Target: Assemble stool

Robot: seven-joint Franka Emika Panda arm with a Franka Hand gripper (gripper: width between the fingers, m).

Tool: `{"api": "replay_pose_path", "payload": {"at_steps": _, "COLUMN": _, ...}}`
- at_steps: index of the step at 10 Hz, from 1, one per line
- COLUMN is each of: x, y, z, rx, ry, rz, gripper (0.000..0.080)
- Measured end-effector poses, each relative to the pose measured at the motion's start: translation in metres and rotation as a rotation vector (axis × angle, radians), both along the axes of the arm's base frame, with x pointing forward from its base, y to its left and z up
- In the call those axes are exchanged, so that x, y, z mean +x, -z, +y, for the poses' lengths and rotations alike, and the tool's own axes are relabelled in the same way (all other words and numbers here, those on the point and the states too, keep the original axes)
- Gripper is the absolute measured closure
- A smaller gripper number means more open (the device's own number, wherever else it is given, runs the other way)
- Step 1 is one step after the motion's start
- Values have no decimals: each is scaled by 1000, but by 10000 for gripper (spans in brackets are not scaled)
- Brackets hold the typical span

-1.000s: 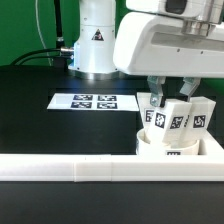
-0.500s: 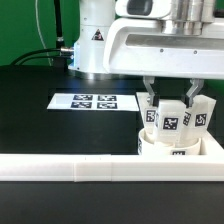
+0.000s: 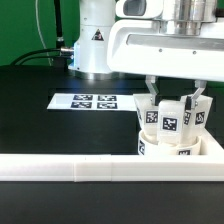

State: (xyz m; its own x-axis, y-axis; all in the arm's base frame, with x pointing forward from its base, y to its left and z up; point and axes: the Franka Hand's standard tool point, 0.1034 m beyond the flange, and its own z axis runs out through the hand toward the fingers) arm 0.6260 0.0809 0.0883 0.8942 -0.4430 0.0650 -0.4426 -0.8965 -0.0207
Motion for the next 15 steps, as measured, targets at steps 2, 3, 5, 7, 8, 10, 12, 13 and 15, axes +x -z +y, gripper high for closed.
{"api": "replay_pose_path", "payload": {"at_steps": 2, "x": 2, "y": 1, "z": 6, "rx": 35, "ry": 191, "rz": -23, "gripper": 465}}
{"api": "replay_pose_path", "payload": {"at_steps": 3, "x": 3, "y": 1, "z": 9, "rx": 55, "ry": 294, "rz": -32, "gripper": 465}}
{"api": "replay_pose_path", "payload": {"at_steps": 5, "x": 7, "y": 2, "z": 14, "rx": 84, "ry": 469, "rz": -50, "gripper": 465}}
{"api": "replay_pose_path", "payload": {"at_steps": 7, "x": 10, "y": 3, "z": 21, "rx": 124, "ry": 622, "rz": -63, "gripper": 465}}
{"api": "replay_pose_path", "payload": {"at_steps": 8, "x": 9, "y": 3, "z": 24, "rx": 148, "ry": 760, "rz": -52, "gripper": 465}}
{"api": "replay_pose_path", "payload": {"at_steps": 10, "x": 7, "y": 3, "z": 27, "rx": 154, "ry": 880, "rz": -23, "gripper": 465}}
{"api": "replay_pose_path", "payload": {"at_steps": 12, "x": 7, "y": 3, "z": 27, "rx": 165, "ry": 892, "rz": -17, "gripper": 465}}
{"api": "replay_pose_path", "payload": {"at_steps": 13, "x": 7, "y": 3, "z": 27, "rx": 165, "ry": 889, "rz": -17, "gripper": 455}}
{"api": "replay_pose_path", "payload": {"at_steps": 15, "x": 7, "y": 0, "z": 28, "rx": 166, "ry": 872, "rz": -17, "gripper": 285}}
